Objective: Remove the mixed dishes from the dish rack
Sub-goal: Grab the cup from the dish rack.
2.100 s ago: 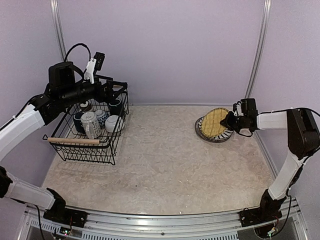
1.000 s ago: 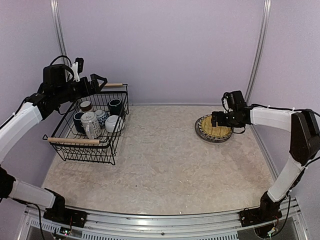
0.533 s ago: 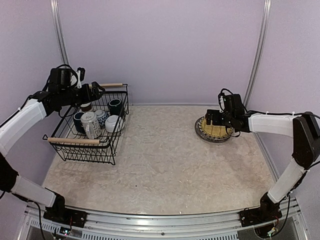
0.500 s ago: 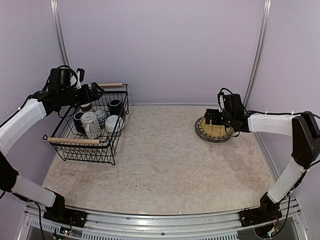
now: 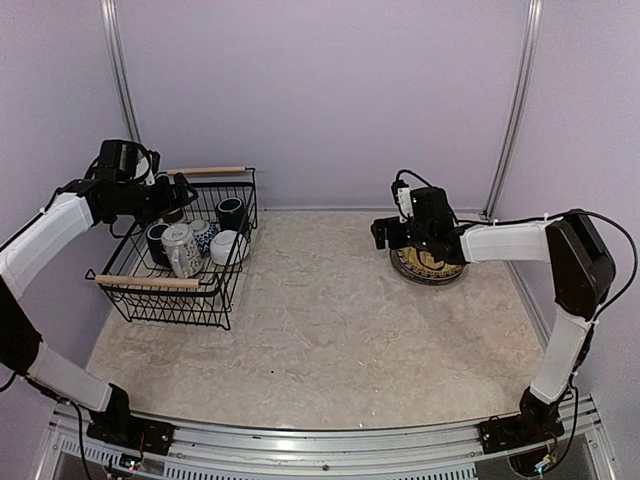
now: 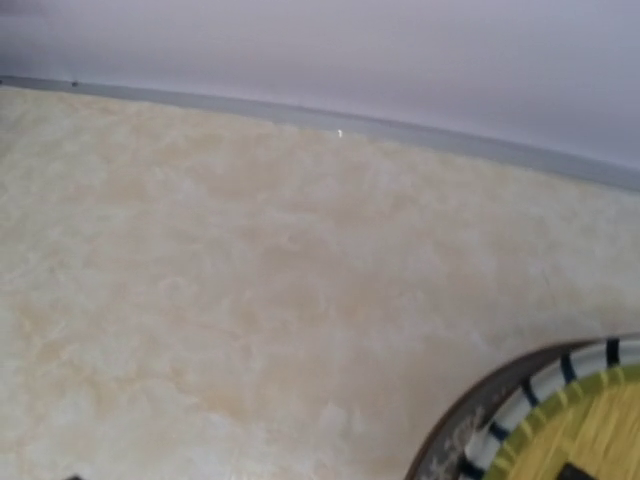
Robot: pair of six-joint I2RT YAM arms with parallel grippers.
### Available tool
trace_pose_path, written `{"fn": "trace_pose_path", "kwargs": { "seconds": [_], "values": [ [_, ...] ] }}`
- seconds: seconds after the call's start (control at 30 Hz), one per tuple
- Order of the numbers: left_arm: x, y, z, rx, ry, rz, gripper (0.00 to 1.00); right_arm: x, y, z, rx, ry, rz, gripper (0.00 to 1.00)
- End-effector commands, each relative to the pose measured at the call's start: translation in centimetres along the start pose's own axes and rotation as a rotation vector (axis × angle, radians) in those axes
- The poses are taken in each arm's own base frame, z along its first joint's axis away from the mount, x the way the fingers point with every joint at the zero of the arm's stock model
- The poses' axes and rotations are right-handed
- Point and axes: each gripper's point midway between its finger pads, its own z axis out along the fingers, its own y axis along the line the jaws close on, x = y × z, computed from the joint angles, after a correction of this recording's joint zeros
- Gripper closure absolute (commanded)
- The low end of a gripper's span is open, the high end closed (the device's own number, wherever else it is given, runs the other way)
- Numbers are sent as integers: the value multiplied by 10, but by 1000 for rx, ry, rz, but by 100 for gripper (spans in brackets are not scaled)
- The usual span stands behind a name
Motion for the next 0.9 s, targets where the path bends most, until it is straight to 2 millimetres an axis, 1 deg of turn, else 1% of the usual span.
{"fn": "trace_pose_path", "kwargs": {
  "seconds": [0.0,0.13,0.2,0.23,0.33,0.37,0.4,0.47,0.5,0.6,0.67,0.77,0.87],
  "values": [
    [-6,18,4,-68,16,-29,1,-15,1,6,41,-83,-44,0],
    [-5,25,13,-90,55,-37,1,-7,13,8,34,-130,-114,0],
    [-4,23,17,-79,89,-28,1,-5,21,8,29,-153,-150,0],
    [-4,21,17,-70,108,-20,1,-3,25,10,18,-146,-157,0],
    [2,29,28,-84,198,-42,1,3,31,20,-2,-98,-133,0],
    [6,34,35,-90,243,-60,1,5,33,24,-9,-87,-131,0],
    [1,37,35,-94,257,-78,2,8,37,27,-22,-77,-140,0],
    [9,50,49,-127,316,-99,5,14,43,29,-33,-68,-167,0],
    [9,55,51,-151,323,-99,5,16,45,30,-28,-66,-179,0],
    [16,70,62,-212,356,-89,1,20,48,27,-5,-68,-204,0],
    [23,77,66,-242,377,-88,1,22,50,23,-6,-74,-211,0],
    [31,89,70,-304,399,-70,1,27,48,16,-5,-79,-209,0],
    [39,102,77,-373,419,-30,1,26,49,12,-16,-94,-205,0]
  ]
}}
